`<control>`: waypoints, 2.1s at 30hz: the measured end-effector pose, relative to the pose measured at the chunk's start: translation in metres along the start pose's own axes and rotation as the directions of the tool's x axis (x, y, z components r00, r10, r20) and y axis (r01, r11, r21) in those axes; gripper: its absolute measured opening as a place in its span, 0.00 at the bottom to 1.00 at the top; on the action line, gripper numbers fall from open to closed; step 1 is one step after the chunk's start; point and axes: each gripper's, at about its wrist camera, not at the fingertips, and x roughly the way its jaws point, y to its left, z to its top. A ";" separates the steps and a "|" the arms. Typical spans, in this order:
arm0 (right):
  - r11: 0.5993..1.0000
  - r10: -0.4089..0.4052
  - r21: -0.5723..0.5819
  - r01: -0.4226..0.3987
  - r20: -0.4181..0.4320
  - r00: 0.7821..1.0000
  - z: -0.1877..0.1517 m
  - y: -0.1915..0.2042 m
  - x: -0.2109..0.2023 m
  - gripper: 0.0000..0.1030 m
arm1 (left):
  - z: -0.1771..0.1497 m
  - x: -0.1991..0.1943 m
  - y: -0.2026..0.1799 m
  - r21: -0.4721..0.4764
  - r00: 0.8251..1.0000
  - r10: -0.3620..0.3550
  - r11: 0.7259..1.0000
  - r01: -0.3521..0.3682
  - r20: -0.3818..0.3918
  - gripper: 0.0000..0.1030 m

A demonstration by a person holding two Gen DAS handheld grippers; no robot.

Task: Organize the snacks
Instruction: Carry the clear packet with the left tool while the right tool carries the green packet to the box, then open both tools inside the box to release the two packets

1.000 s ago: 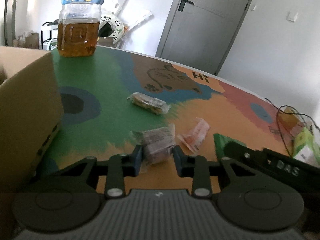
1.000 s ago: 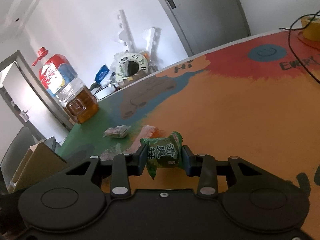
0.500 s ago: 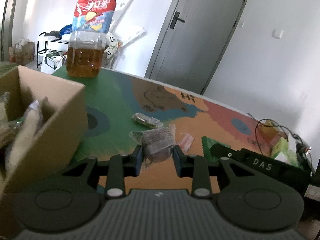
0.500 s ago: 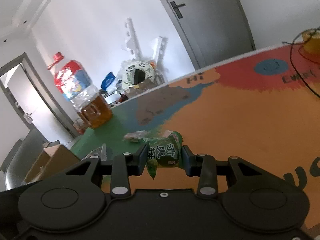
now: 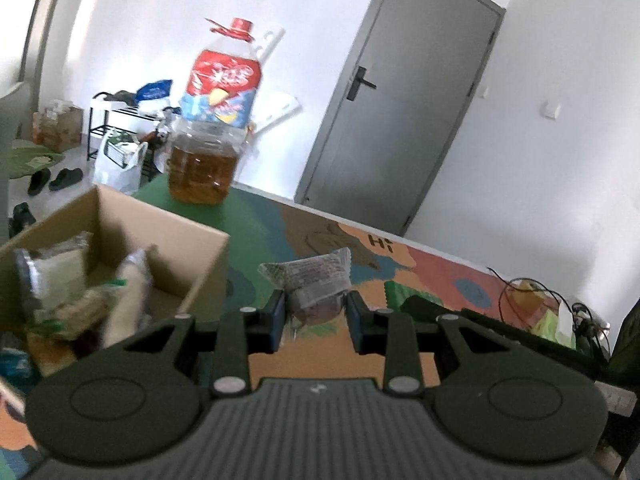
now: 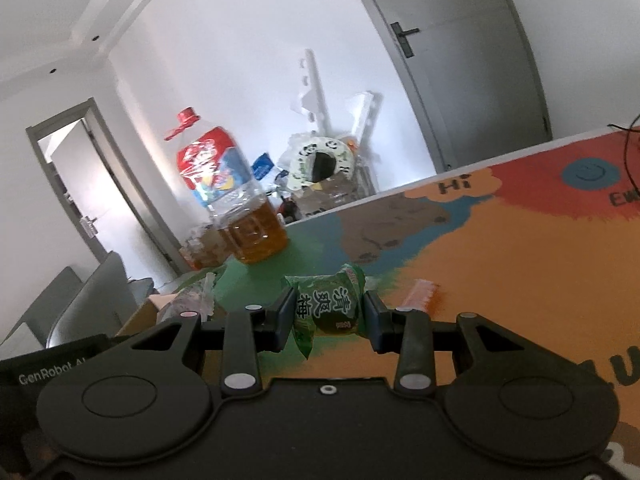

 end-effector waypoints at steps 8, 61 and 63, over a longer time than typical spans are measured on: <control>0.998 0.033 -0.050 -0.034 -0.006 0.999 -0.002 0.028 -0.007 0.36 | 0.007 -0.029 0.020 -0.024 0.999 0.026 0.999 -0.025 0.040 0.30; 0.965 0.118 -0.224 -0.136 -0.090 0.989 -0.017 0.145 0.057 0.37 | 0.019 -0.064 0.151 -0.229 0.988 0.152 0.963 -0.143 0.020 0.46; 0.964 0.123 -0.227 -0.141 -0.091 0.988 -0.016 0.148 0.061 0.37 | 0.019 -0.062 0.152 -0.232 0.988 0.155 0.962 -0.147 0.016 0.46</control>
